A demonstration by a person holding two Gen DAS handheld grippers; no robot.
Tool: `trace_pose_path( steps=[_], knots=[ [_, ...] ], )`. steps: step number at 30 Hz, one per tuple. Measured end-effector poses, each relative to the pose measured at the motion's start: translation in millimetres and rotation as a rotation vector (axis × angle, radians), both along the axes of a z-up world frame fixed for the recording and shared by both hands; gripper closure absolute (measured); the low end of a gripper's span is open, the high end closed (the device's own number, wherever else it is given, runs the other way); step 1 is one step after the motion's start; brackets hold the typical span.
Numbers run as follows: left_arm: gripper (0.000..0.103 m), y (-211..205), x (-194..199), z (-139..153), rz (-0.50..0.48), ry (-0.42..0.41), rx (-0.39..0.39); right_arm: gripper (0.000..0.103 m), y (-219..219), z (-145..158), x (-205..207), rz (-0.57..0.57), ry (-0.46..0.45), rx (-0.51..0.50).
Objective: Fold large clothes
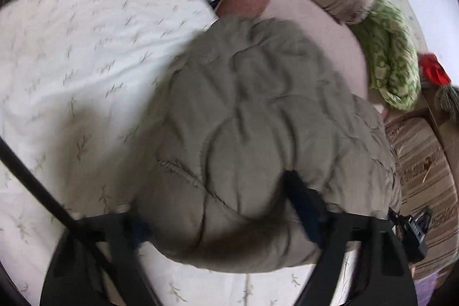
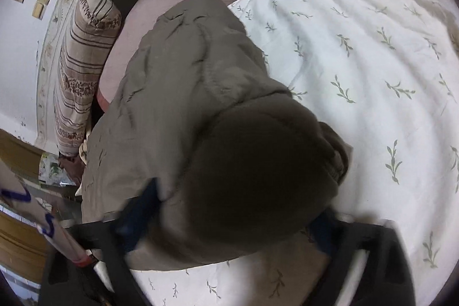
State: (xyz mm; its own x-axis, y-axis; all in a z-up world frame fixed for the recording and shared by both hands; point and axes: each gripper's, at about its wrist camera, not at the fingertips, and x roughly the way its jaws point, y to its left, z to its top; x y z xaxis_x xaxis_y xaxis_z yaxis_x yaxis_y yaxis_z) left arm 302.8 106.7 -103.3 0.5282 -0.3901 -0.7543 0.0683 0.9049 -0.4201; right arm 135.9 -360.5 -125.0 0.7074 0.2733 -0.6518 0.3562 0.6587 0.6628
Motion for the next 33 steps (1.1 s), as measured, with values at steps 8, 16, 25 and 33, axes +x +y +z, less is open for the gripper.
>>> trace_pose_path(
  steps=[8, 16, 25, 33],
  knots=[
    [0.045, -3, -31, 48, -0.028, -0.108, 0.064, 0.046, 15, 50, -24, 0.049, -0.087, -0.135],
    [0.045, 40, -44, 48, 0.076, -0.107, -0.052, 0.034, -15, 26, -45, -0.024, -0.023, 0.051],
    [0.042, 17, -24, 49, 0.132, -0.105, 0.094, 0.028, -31, 47, -78, -0.263, 0.019, -0.104],
    [0.035, -40, 3, 24, 0.116, -0.074, 0.428, 0.03, 32, 92, -21, -0.081, -0.133, -0.42]
  ],
)
